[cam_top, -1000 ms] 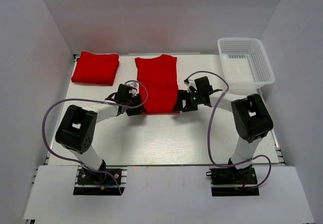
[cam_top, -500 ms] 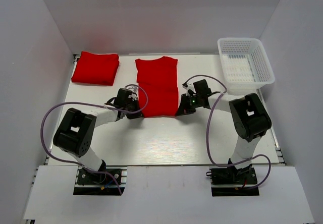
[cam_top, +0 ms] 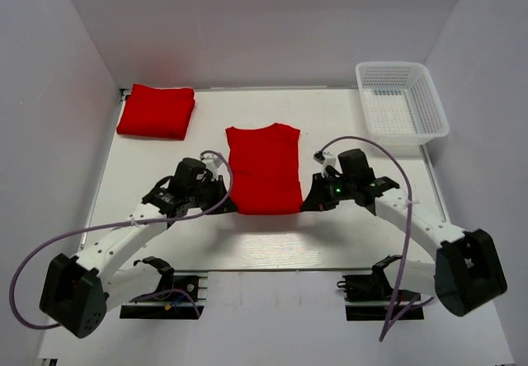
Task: Fold and stack the t-shirts
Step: Fold the long partially folded tshirt into a neat square
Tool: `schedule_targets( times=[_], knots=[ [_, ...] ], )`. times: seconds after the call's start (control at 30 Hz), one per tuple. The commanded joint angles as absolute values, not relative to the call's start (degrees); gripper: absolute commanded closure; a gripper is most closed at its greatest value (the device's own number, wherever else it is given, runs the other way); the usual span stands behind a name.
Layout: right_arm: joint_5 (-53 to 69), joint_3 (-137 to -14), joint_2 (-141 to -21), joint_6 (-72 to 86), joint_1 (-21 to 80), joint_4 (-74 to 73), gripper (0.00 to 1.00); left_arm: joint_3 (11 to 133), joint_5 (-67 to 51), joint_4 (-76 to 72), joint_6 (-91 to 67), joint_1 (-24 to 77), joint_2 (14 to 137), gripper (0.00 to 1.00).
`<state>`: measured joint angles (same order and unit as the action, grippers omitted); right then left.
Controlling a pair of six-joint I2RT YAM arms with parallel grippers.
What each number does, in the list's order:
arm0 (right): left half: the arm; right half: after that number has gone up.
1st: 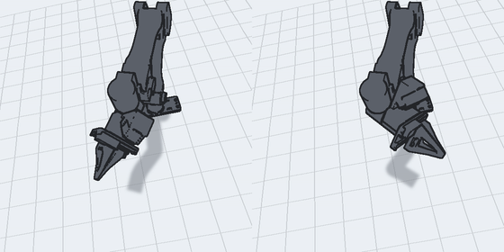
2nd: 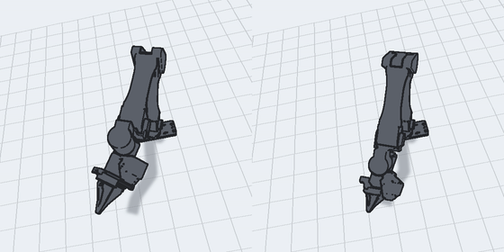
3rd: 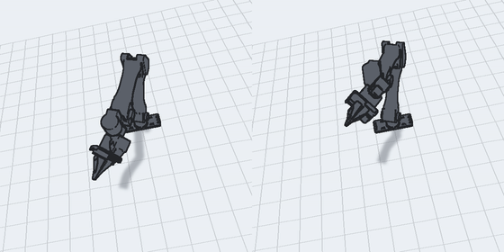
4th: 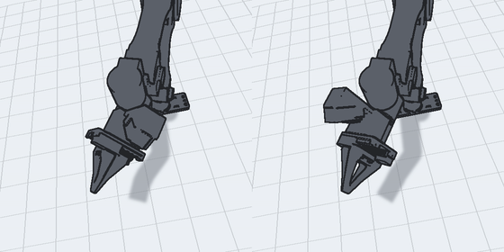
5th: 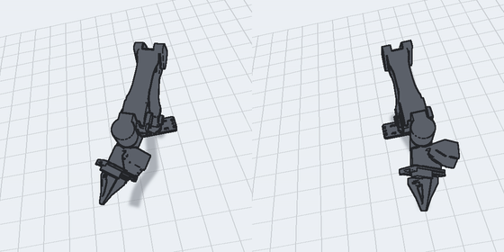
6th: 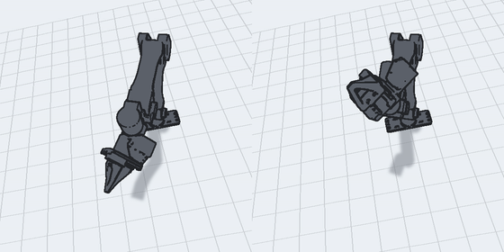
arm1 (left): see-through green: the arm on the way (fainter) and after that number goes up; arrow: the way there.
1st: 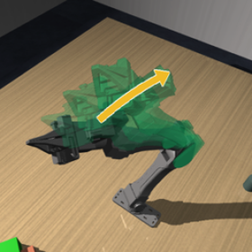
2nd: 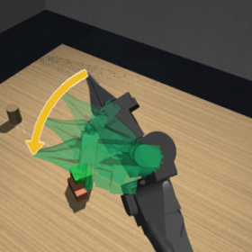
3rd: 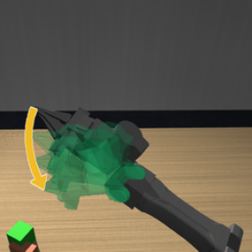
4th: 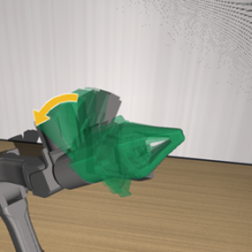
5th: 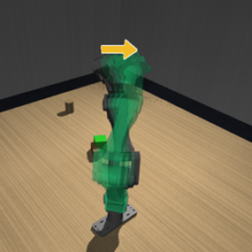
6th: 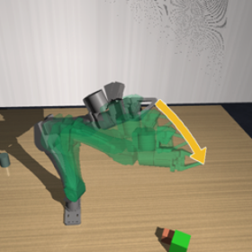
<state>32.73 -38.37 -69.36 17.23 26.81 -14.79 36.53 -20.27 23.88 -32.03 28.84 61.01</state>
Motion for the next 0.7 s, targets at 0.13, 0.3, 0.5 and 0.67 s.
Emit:
schedule_targets(
  times=[0.13,0.3,0.5,0.67],
  knots=[
    [28.9,-48.5,-67.3,14.3,26.5,-18.2,1.00,47.3,-16.0,27.8,-33.0,29.3,59.1,1.00],
    [23.4,-57.6,-72.2,15.4,26.4,-17.3,1.00,54.8,-4.9,28.9,-36.0,28.1,64.8,1.00],
    [20.7,-63.5,-80.5,16.1,25.2,-15.2,1.00,63.4,6.2,31.3,-36.8,28.1,70.0,1.00],
    [22.8,-68.7,-87.2,16.7,23.5,-14.9,1.00,68.9,11.2,30.6,-35.5,27.1,78.0,1.00]
  ],
)
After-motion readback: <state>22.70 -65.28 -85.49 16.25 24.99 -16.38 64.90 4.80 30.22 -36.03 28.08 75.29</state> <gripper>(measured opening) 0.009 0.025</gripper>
